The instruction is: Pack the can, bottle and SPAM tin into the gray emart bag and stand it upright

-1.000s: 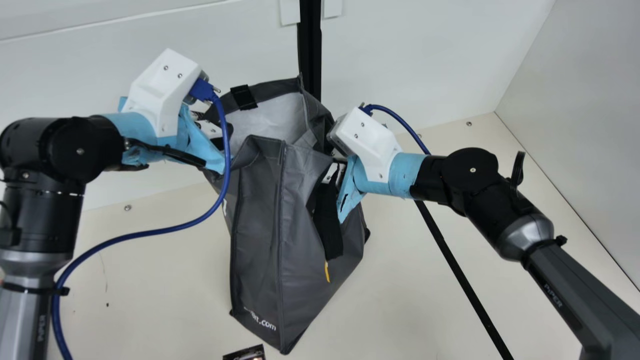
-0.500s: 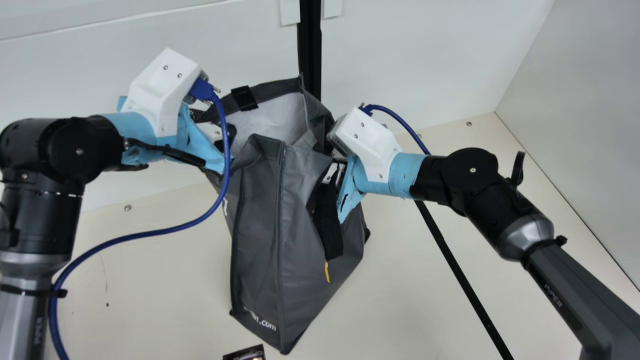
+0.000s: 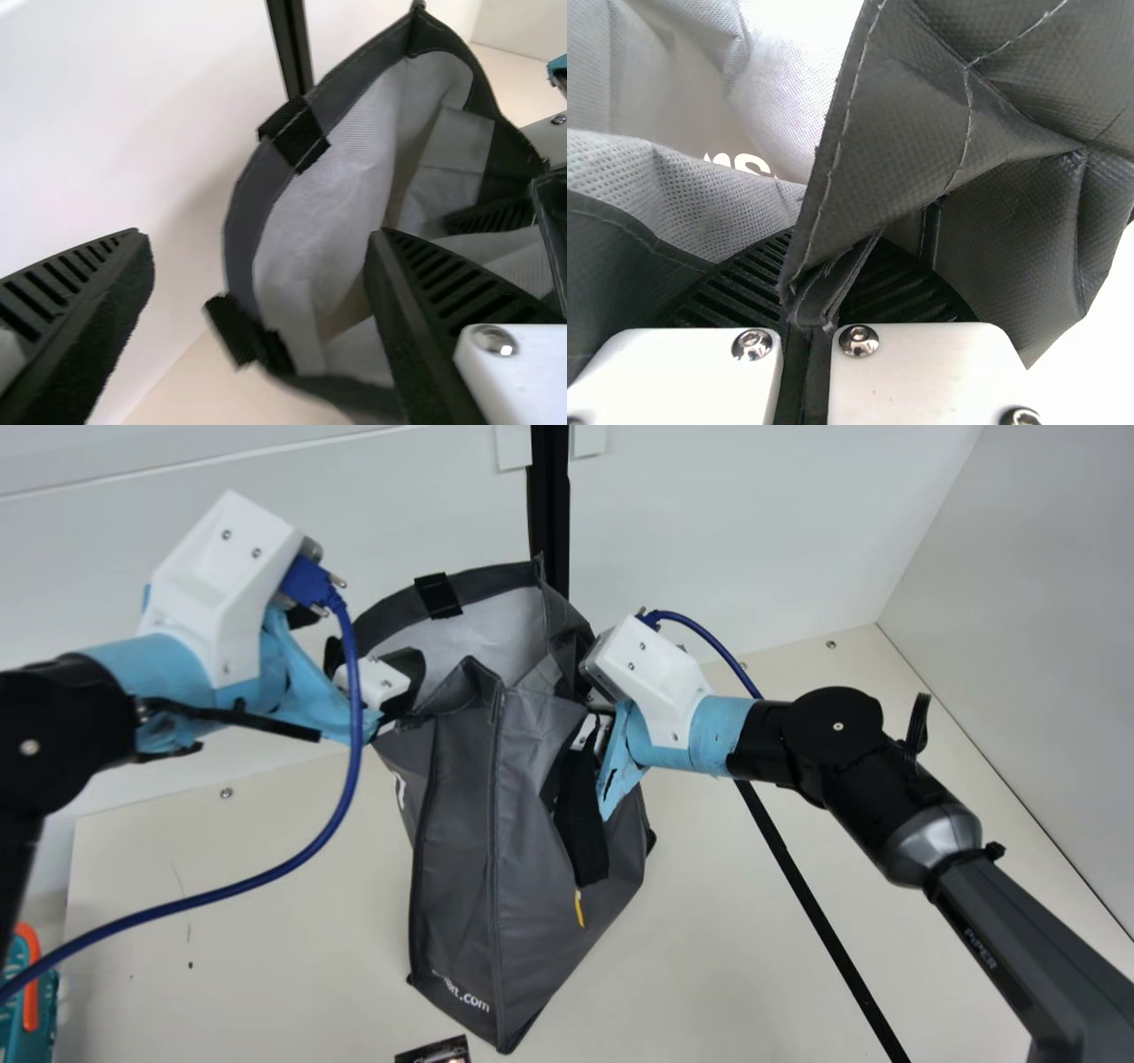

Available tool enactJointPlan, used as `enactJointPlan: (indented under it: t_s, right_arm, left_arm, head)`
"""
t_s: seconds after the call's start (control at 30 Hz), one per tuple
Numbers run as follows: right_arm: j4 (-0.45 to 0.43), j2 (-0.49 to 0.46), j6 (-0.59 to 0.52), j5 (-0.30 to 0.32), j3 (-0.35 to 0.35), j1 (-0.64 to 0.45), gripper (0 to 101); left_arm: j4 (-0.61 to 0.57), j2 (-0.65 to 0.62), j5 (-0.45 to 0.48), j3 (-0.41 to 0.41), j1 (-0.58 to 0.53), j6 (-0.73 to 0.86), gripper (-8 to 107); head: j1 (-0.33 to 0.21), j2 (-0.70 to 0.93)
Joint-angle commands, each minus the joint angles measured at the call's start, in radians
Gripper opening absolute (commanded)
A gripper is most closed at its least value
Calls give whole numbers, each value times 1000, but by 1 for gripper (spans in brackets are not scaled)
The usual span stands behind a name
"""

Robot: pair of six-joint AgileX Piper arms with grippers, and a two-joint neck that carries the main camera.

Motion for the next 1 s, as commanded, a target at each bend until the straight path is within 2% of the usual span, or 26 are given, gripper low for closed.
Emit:
enactJointPlan:
  t_s: [0.0,0.07,0.57,0.97]
  right_arm:
    - [0,0,0,0,0,0,0]
    - [0,0,0,0,0,0,0]
    - [0,0,0,0,0,0,0]
    - [0,0,0,0,0,0,0]
  left_arm:
    - [1,-50,-15,58,1,6,86]
    - [5,-84,-28,95,3,12,90]
    - [114,-304,-89,298,27,9,90]
    - [204,-465,-113,463,102,-70,90]
  head:
    - [-23,-1]
    - [-23,-1]
    - [-23,-1]
    - [-23,-1]
